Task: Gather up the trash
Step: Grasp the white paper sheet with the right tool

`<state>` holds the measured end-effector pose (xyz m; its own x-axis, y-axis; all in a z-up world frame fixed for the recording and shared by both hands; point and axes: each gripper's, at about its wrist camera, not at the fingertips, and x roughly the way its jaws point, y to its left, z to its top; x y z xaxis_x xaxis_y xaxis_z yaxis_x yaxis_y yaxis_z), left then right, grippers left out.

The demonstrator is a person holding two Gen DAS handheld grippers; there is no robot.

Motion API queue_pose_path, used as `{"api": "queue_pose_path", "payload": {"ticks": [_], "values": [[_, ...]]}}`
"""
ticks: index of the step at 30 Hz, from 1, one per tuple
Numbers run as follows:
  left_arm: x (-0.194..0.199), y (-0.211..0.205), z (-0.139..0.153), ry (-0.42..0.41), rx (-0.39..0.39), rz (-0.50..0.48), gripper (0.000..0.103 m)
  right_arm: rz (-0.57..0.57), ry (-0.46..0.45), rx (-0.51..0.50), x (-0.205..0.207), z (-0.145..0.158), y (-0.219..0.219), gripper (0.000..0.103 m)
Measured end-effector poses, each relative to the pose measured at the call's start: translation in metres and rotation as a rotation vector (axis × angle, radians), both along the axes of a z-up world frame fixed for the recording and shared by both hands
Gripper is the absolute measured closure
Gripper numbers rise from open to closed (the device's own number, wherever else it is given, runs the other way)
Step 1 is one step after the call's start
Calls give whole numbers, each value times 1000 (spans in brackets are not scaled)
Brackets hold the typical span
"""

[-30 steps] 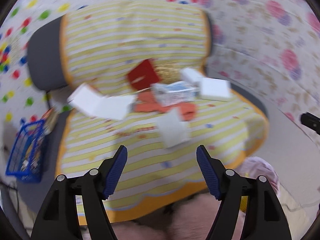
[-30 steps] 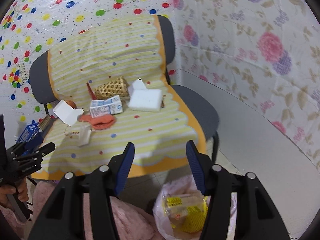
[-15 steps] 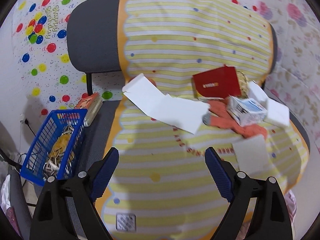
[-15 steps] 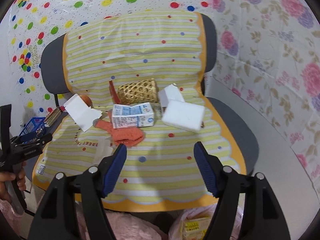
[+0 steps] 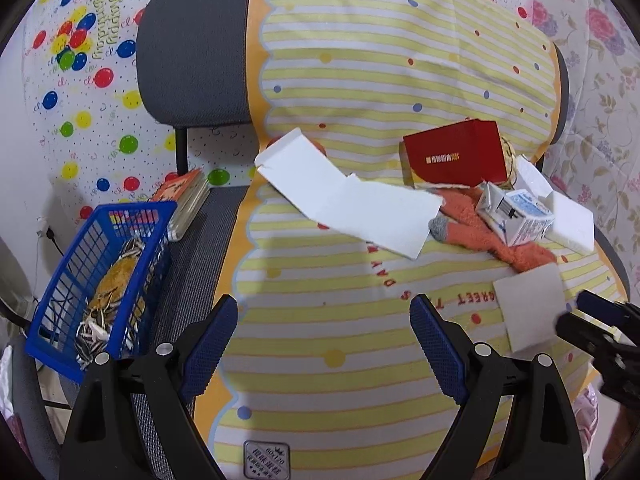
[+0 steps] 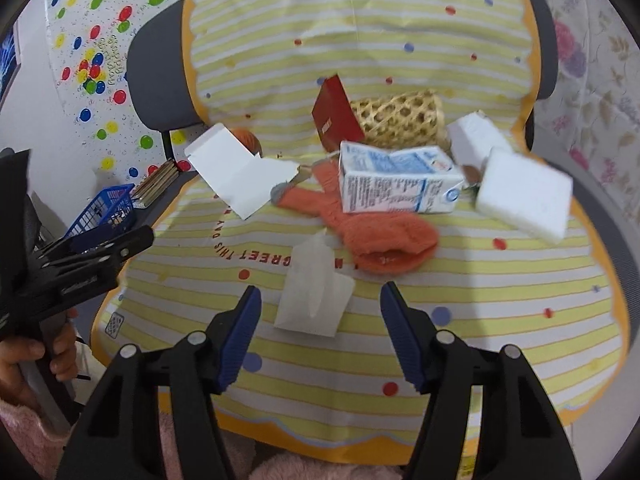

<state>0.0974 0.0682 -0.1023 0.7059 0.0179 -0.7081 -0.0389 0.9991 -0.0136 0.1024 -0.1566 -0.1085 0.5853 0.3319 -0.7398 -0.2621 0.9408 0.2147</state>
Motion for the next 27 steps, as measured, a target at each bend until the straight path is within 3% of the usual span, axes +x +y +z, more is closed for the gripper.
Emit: {"api": "queue_pose_path", "payload": {"ticks": [7, 9, 11, 13, 21, 27], "values": [[-6, 1, -8, 21, -24, -11, 16, -23, 83, 104, 16, -22, -3, 59], [-6, 2, -9, 26, -28, -11, 16, -24, 91, 132, 16, -20, -5, 71], [-5, 2, -9, 29, -31, -10, 16, -25, 77, 144, 12, -12, -7, 91], [-3, 3, -7, 27, -30, -10, 16, -24, 31, 121, 7, 3, -7, 99], [35, 7, -3, 26, -27, 14, 16, -70, -166, -96, -2, 55, -7, 101], [85, 29, -8, 12, -80, 58, 17, -55, -188, -130, 5, 53, -7, 101]]}}
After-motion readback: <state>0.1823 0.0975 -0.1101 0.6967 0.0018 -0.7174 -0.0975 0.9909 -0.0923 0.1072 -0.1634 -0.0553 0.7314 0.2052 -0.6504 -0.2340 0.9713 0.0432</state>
